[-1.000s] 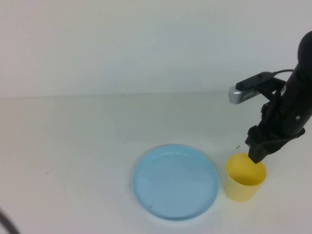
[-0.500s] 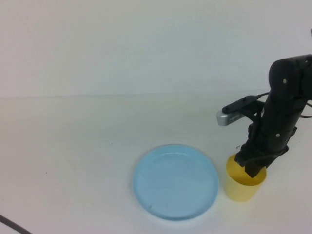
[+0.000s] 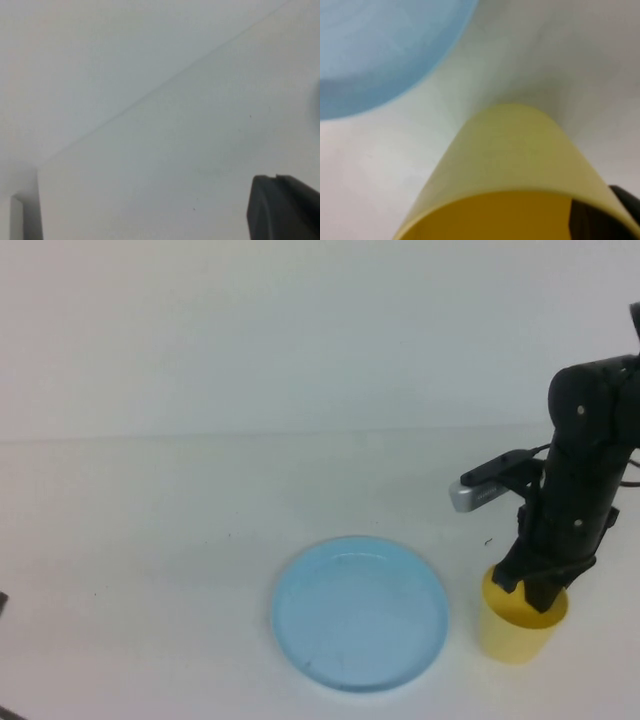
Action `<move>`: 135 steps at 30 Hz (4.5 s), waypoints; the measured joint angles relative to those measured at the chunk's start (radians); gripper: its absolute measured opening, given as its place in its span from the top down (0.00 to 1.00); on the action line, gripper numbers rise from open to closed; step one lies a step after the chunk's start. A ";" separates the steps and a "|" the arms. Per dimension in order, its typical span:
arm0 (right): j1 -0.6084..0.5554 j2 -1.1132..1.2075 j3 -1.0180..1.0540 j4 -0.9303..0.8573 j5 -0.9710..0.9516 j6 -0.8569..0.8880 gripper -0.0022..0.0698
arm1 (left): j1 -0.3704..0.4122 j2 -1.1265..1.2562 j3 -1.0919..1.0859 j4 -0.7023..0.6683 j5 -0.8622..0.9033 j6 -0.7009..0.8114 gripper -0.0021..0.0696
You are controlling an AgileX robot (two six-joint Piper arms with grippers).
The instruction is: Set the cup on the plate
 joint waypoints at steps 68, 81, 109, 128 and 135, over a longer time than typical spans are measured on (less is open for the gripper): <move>0.269 0.318 -0.672 -0.002 0.103 0.173 0.38 | 0.000 -0.115 0.056 0.291 0.078 -0.441 0.97; 0.269 -0.104 -0.766 0.040 0.113 0.134 0.55 | 0.000 -0.115 0.057 0.266 0.030 -0.460 0.97; 0.269 -1.145 0.582 0.022 -0.417 -0.054 0.97 | 0.000 -0.115 0.167 0.509 -0.289 -0.474 0.97; 0.269 -1.771 1.025 -0.325 -0.430 0.531 0.97 | 0.000 -0.115 0.201 0.530 -0.297 -0.474 0.97; 0.269 -1.771 1.034 -0.325 -0.452 0.551 0.97 | 0.000 -0.115 0.207 0.548 -0.294 -0.474 0.97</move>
